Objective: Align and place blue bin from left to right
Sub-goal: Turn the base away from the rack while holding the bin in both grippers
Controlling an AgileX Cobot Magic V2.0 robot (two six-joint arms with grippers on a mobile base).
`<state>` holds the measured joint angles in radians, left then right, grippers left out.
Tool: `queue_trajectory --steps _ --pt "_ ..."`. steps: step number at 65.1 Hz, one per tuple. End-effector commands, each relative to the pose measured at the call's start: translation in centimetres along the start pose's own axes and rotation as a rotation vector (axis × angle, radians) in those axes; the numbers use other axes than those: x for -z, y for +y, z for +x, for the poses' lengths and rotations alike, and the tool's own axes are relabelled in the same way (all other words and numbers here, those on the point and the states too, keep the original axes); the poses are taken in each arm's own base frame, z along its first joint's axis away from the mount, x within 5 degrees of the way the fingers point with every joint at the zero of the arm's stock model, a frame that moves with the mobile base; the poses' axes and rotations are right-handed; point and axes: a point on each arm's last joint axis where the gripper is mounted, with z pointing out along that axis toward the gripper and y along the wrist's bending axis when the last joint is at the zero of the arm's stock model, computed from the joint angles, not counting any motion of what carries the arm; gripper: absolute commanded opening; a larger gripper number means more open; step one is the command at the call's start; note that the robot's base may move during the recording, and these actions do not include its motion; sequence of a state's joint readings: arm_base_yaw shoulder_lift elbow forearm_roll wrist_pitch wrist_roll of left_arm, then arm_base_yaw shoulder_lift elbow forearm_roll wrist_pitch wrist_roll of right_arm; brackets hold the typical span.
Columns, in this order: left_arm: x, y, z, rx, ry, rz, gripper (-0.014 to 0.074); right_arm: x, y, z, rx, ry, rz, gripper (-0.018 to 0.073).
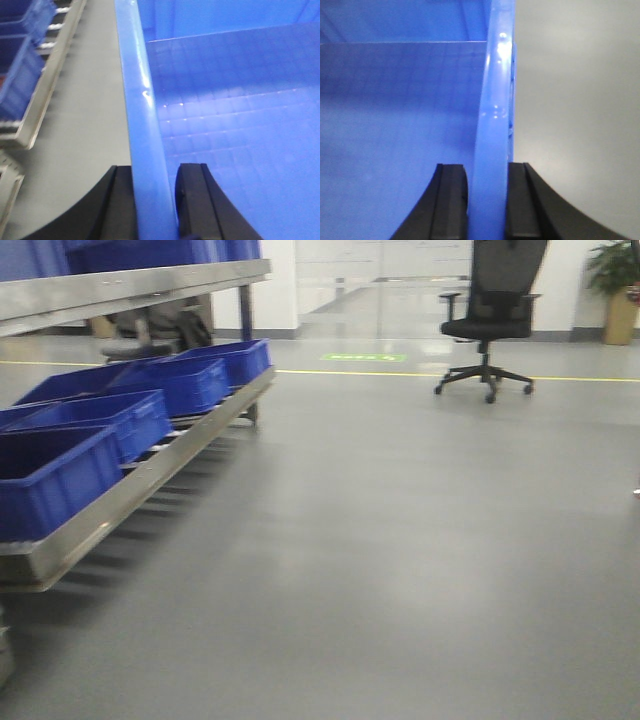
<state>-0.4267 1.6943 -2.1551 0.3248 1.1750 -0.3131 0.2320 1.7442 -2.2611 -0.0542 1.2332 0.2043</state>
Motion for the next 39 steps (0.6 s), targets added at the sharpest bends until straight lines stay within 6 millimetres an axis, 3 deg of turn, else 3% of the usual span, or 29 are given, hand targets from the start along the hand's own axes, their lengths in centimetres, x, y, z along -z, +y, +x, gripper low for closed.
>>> queue_trajectory --steps 1,39 --pt "1.39 -0.01 -1.04 -0.011 -0.102 0.031 -0.0008 1.71 0.16 -1.91 0.026 -0.204 -0.024 -0.0080" --pt "1.39 -0.01 -1.04 -0.011 -0.102 0.031 -0.0008 1.71 0.16 -1.91 0.026 -0.204 -0.024 -0.0080"
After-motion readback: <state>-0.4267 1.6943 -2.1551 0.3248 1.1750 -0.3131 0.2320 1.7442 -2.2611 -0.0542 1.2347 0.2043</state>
